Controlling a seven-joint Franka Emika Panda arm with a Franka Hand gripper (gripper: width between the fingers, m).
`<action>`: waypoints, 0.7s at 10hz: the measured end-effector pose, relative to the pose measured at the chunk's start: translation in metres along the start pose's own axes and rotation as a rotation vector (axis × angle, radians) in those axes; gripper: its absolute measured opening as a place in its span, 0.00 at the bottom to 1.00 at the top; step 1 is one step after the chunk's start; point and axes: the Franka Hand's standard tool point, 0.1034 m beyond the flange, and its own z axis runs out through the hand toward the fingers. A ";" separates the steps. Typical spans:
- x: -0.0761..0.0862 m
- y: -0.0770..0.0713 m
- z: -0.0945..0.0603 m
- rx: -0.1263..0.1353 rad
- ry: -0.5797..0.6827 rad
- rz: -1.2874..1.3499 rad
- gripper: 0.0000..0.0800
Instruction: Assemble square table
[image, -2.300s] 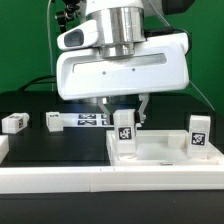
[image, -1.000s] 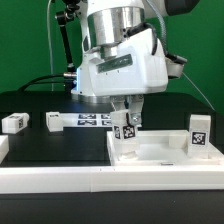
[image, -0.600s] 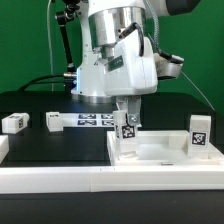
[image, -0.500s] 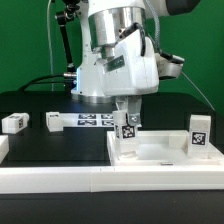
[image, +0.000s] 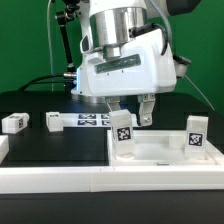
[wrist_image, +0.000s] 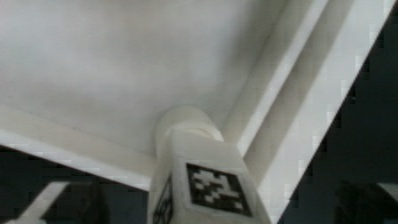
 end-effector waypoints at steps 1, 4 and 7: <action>0.000 0.000 0.000 0.000 0.000 -0.076 0.81; 0.001 0.000 0.000 -0.001 0.000 -0.250 0.81; 0.004 0.002 0.000 -0.004 0.007 -0.525 0.81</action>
Offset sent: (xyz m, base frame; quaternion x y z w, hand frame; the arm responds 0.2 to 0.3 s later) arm 0.0000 0.0000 0.0000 0.0000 0.0000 -0.1296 0.9916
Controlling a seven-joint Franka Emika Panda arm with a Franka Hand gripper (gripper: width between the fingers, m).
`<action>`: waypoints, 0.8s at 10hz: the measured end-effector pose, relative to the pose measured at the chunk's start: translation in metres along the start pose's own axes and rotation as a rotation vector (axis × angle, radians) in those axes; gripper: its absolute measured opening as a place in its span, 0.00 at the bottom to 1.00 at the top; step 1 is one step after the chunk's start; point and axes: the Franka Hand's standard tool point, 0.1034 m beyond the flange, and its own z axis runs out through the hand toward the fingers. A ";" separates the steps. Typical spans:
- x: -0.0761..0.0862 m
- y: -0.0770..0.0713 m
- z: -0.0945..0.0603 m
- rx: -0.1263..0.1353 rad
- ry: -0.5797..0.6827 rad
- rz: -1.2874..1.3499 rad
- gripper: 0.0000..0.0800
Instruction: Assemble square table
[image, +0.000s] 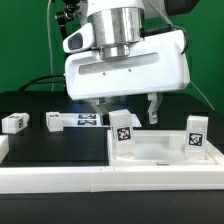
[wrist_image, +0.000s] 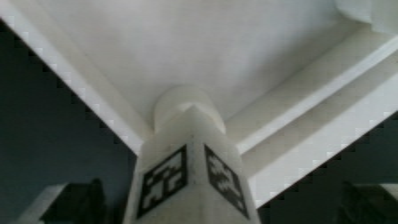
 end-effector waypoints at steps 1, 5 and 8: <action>0.000 0.001 0.001 -0.004 0.000 -0.089 0.81; 0.004 0.007 -0.001 -0.015 0.001 -0.396 0.81; 0.007 0.011 -0.001 -0.034 -0.001 -0.592 0.81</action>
Offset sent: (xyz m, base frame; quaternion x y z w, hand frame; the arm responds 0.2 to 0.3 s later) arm 0.0054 -0.0027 0.0002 0.0096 -0.0010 -0.2047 0.9788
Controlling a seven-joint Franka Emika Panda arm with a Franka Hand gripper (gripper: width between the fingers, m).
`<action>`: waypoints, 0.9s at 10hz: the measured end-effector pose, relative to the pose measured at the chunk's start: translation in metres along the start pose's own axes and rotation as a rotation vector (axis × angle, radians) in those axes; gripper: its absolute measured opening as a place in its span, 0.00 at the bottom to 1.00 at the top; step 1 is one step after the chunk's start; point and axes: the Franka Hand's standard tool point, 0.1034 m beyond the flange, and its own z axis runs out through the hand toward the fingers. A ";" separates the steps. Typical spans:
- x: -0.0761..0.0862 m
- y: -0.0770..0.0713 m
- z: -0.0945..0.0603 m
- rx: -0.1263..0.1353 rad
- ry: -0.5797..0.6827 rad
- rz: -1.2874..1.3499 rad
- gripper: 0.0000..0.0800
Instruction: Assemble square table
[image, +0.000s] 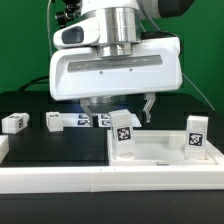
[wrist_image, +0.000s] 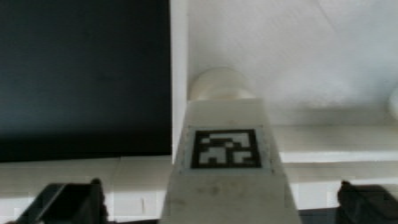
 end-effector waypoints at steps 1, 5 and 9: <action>0.001 0.000 -0.001 -0.007 -0.002 -0.066 0.81; 0.000 0.000 0.000 -0.010 -0.004 -0.070 0.36; 0.000 -0.001 0.001 -0.009 -0.004 0.109 0.36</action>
Offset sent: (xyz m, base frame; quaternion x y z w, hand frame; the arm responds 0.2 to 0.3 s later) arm 0.0000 0.0000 0.0000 0.0000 0.0000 0.0000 1.0000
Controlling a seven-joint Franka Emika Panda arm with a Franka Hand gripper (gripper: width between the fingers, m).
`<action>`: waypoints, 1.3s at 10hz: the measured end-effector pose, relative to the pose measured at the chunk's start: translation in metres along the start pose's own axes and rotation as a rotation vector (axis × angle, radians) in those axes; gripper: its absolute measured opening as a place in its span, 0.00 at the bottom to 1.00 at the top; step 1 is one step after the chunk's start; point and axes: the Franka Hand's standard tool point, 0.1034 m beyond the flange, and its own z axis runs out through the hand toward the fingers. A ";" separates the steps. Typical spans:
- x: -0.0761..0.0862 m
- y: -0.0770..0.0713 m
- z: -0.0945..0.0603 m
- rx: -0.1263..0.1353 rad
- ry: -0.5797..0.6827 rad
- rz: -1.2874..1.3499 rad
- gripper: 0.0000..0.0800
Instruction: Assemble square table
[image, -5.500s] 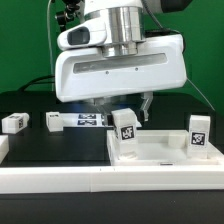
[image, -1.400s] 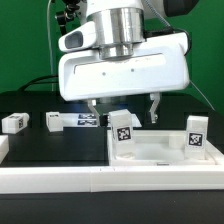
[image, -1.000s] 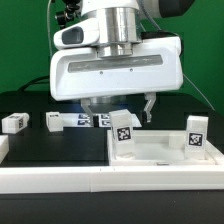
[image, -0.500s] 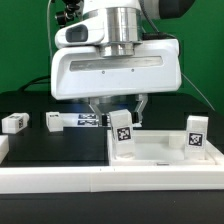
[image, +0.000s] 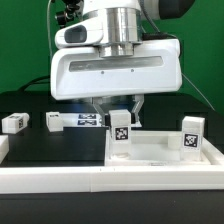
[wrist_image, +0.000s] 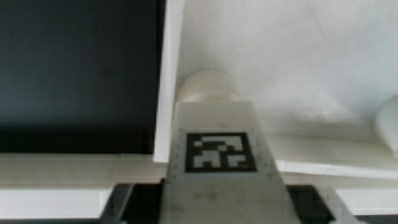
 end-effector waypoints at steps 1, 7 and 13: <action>0.000 -0.004 0.001 0.000 0.002 0.128 0.36; 0.001 -0.010 0.003 0.010 0.030 0.776 0.36; 0.002 -0.013 0.003 0.041 0.005 1.220 0.36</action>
Offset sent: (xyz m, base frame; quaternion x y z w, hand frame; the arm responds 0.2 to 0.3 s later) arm -0.0074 0.0163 -0.0120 -0.0067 -0.0095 0.3010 0.9536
